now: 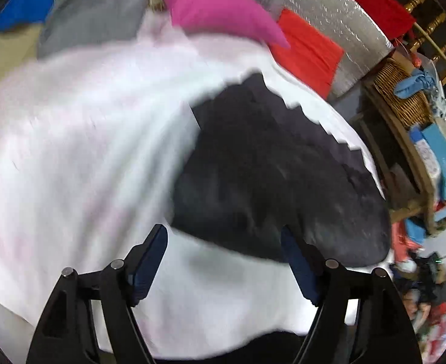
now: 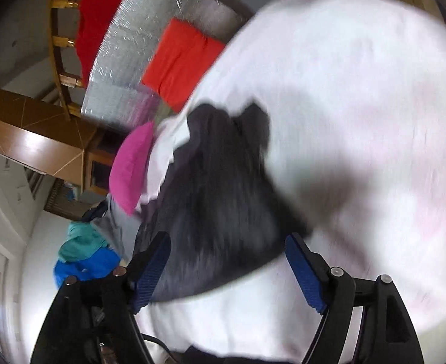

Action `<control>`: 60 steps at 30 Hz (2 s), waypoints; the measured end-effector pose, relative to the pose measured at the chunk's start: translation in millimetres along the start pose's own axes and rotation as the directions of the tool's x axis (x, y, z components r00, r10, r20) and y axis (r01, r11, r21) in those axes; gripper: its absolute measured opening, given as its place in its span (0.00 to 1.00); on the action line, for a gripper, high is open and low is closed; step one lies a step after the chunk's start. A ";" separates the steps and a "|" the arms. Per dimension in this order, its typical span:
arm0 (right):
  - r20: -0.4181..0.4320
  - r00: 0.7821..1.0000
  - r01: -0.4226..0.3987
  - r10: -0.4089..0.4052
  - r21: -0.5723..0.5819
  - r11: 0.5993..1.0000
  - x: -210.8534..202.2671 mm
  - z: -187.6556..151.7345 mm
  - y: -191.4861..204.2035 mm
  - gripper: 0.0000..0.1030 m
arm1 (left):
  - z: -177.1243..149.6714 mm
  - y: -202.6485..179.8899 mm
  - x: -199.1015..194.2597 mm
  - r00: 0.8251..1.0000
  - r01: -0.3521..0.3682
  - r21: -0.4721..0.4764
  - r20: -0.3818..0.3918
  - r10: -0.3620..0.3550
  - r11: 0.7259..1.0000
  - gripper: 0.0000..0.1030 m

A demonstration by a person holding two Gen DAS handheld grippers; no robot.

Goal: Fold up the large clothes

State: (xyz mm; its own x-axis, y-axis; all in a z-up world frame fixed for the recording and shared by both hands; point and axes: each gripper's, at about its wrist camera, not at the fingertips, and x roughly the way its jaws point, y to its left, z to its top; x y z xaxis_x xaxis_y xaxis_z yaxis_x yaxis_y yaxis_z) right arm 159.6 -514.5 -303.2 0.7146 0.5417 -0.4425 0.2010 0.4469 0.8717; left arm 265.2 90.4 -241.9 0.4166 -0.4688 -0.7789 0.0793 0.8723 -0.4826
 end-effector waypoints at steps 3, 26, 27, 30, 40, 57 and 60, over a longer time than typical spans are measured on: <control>-0.049 0.998 -0.035 0.039 0.073 0.997 24.6 -11.9 -9.7 0.78 | -2.2 -0.4 26.6 0.996 0.063 -0.086 -0.061 -0.069 0.994 0.76; 0.084 0.988 0.138 -0.134 -0.052 0.989 95.2 29.6 11.2 0.51 | 35.9 -18.5 99.3 0.998 0.048 -0.133 -0.042 -0.054 0.990 0.65; 0.067 0.988 0.144 -0.141 -0.037 0.989 91.3 28.4 11.6 0.57 | 35.3 -18.5 97.5 0.998 0.045 -0.139 -0.044 -0.051 0.989 0.65; 0.046 0.983 0.181 -0.178 -0.080 0.980 77.1 20.7 26.8 0.62 | 26.1 -28.7 72.3 1.000 -0.024 -0.072 -0.010 0.023 0.997 0.65; 0.284 0.912 0.400 -0.295 -0.455 0.796 -9.3 -44.6 116.7 0.73 | -33.9 -130.6 -37.3 0.856 -0.482 0.260 0.343 0.387 0.837 0.76; 0.539 0.835 0.478 -0.109 -0.613 0.630 -128.8 -172.3 262.0 0.91 | -108.4 -227.9 -191.4 0.677 -0.562 0.211 0.672 0.299 0.800 0.92; 0.546 0.828 0.499 -0.131 -0.610 0.616 -133.9 -187.0 270.4 0.91 | -122.4 -236.0 -208.8 0.653 -0.580 0.199 0.693 0.305 0.790 0.93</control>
State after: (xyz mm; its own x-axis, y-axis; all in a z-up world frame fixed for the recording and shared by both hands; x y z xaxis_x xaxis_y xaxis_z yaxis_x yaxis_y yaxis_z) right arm -7.0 -333.0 -47.5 0.9309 0.0012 -0.3652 0.0722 0.9797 0.1872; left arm 48.7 -34.6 -14.4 0.9238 0.0568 -0.3785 0.0010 0.9886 0.1507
